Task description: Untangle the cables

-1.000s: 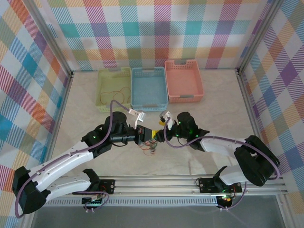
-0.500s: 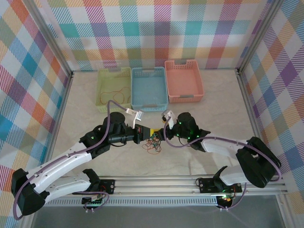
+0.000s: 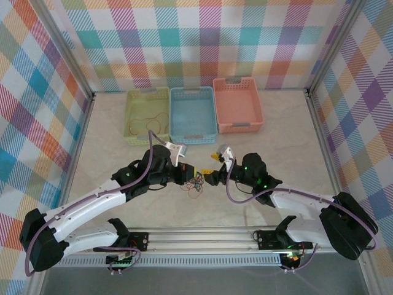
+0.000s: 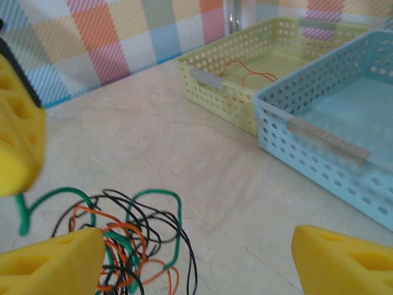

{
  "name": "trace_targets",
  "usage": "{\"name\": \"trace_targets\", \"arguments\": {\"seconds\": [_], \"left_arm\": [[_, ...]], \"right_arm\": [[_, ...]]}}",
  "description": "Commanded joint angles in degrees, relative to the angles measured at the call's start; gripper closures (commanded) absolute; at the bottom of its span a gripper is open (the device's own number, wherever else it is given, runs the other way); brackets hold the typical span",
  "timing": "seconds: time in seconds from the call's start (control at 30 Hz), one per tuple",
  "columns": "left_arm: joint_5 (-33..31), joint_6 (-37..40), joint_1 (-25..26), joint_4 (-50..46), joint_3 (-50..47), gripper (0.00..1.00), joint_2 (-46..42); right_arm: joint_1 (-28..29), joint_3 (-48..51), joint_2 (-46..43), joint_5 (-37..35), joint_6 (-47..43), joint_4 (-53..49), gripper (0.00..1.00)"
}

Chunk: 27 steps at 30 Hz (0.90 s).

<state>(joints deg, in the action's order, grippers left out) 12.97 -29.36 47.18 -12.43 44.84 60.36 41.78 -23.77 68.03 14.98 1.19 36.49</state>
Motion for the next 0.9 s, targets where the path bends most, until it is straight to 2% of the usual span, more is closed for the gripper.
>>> {"name": "trace_targets", "arguments": {"seconds": [0.0, 0.47, 0.67, 0.87], "left_arm": [[1.5, -1.1, 0.8, 3.9, 1.1, 1.00, 0.3], [10.6, -6.0, 0.8, 12.4, 1.5, 1.00, 0.6], [14.1, -7.5, 0.8, 15.0, 3.8, 1.00, 1.2], [14.9, -8.4, 0.7, 13.6, 5.9, 1.00, -0.7]], "right_arm": [[0.4, -0.3, 1.1, 5.9, -0.3, 3.9, 0.20], [0.7, -5.4, 7.9, 8.6, -0.4, -2.0, 0.21], [0.8, -8.2, 10.2, 2.2, -0.7, -7.8, 0.23], [0.8, -10.5, 12.0, -4.1, -0.3, -12.4, 0.25]]}}
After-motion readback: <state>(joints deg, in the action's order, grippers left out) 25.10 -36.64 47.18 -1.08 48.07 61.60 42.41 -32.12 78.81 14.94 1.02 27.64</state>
